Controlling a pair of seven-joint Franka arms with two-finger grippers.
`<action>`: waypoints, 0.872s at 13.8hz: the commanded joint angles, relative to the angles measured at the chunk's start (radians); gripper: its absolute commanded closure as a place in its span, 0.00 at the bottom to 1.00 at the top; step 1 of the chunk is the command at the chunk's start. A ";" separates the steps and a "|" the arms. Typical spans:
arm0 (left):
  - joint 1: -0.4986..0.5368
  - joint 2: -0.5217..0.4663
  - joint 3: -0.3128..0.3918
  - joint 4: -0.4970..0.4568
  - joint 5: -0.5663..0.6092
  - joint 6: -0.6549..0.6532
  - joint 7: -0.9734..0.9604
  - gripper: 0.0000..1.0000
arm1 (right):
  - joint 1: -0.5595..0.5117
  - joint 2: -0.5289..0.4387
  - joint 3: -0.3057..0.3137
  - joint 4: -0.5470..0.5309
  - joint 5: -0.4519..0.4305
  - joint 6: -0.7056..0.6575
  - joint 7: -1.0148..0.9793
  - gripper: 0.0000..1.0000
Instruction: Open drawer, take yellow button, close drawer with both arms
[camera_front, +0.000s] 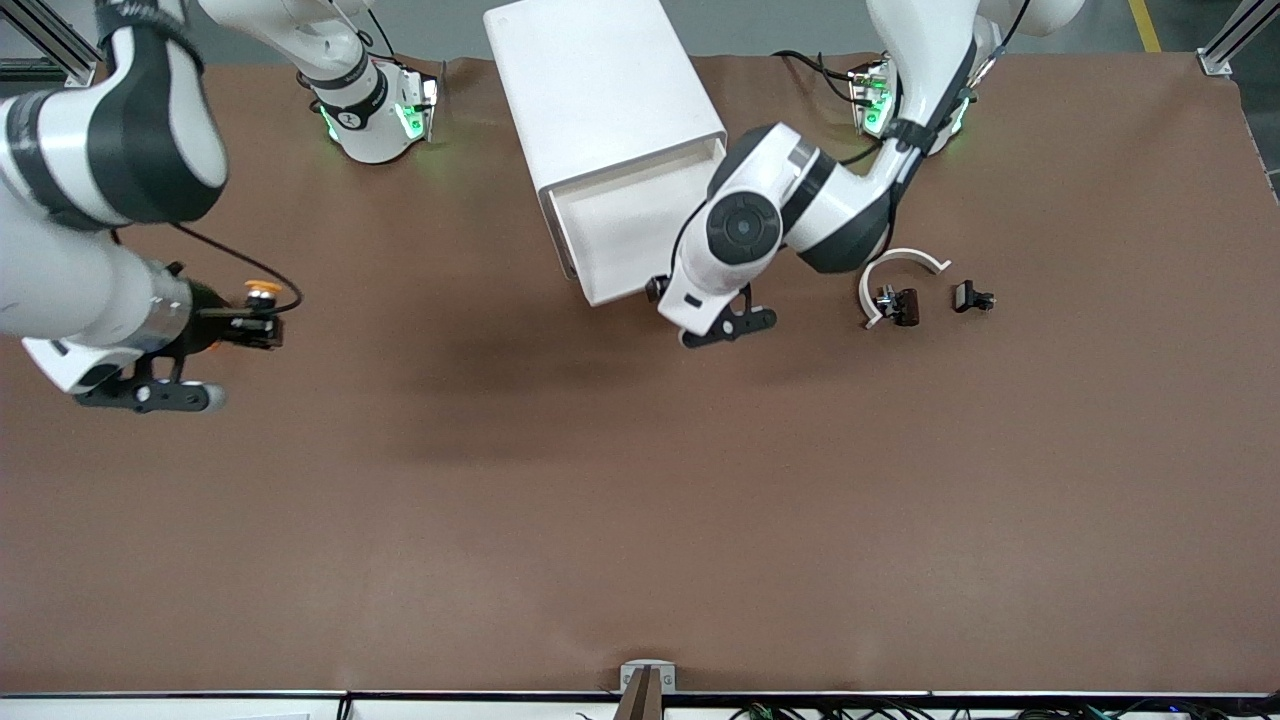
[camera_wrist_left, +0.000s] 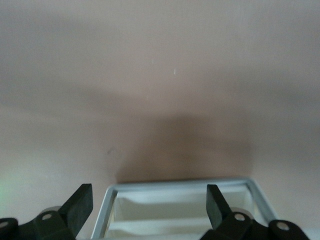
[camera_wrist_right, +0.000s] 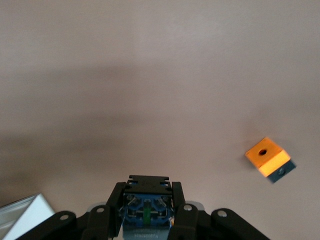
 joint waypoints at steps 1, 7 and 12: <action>0.003 -0.109 -0.064 -0.151 -0.009 0.057 -0.042 0.00 | -0.066 -0.078 0.024 -0.202 -0.079 0.157 -0.077 0.95; -0.023 -0.103 -0.161 -0.180 -0.007 0.129 -0.186 0.00 | -0.201 -0.028 0.024 -0.388 -0.081 0.510 -0.238 0.95; -0.048 -0.092 -0.196 -0.180 -0.007 0.141 -0.258 0.00 | -0.245 0.089 0.023 -0.411 -0.087 0.680 -0.243 0.93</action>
